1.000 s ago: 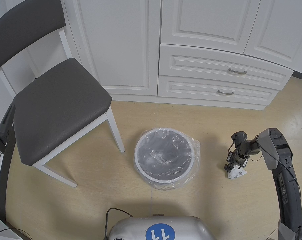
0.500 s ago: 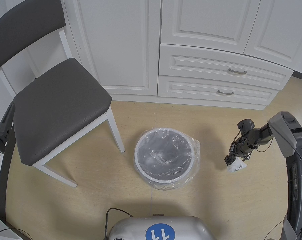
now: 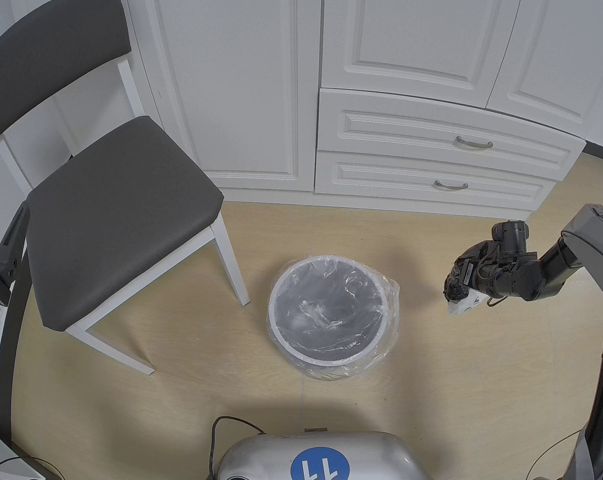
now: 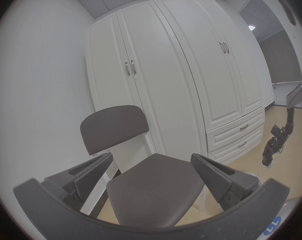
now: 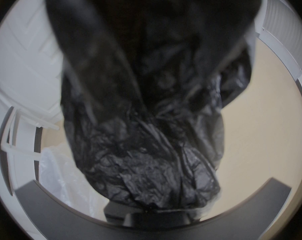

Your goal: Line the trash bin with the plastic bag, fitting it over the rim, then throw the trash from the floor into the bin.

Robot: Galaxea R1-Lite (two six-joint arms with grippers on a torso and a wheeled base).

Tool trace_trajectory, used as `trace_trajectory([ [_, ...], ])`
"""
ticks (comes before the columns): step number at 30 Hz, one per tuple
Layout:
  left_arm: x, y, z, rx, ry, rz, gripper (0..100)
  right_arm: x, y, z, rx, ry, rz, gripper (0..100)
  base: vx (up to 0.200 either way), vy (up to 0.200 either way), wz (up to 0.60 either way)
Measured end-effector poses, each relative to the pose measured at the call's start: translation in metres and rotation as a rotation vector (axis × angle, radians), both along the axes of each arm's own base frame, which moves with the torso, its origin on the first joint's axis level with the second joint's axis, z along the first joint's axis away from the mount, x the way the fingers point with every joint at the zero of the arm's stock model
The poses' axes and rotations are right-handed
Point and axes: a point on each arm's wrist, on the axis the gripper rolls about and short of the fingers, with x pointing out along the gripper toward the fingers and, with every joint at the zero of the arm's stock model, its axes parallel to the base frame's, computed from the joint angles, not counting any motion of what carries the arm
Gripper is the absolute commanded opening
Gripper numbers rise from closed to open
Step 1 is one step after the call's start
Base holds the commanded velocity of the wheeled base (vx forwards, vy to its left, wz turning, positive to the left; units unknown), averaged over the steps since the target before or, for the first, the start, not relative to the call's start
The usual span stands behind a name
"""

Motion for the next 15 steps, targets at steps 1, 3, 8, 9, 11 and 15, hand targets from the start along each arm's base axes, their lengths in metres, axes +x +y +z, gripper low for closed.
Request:
trace_trajectory([
  [1, 0.0, 0.0, 0.0, 0.0, -0.001, 0.0, 100, -0.004, 0.003, 0.003, -0.005, -0.022, 0.016, 0, 0.0, 0.0, 0.0],
  [3, 0.0, 0.0, 0.0, 0.0, -0.002, 0.0, 100, -0.014, 0.01, 0.012, -0.018, -0.079, 0.053, 0, 0.0, 0.0, 0.0],
  [8, 0.0, 0.0, 0.001, -0.001, -0.006, 0.0, 100, -0.038, 0.028, 0.034, -0.043, -0.227, 0.129, 0, 0.0, 0.0, 0.0],
  [9, -0.001, 0.0, 0.001, -0.001, -0.007, 0.0, 100, -0.043, 0.032, 0.038, -0.048, -0.26, 0.144, 0, 0.0, 0.0, 0.0],
  [11, -0.001, 0.0, 0.002, -0.002, -0.011, 0.0, 100, -0.051, 0.039, 0.046, -0.054, -0.322, 0.169, 0, 0.0, 0.0, 0.0],
  [15, -0.002, 0.001, 0.004, 0.0, -0.02, 0.001, 100, -0.068, 0.055, 0.061, -0.056, -0.435, 0.219, 0, 0.0, 0.0, 0.0],
])
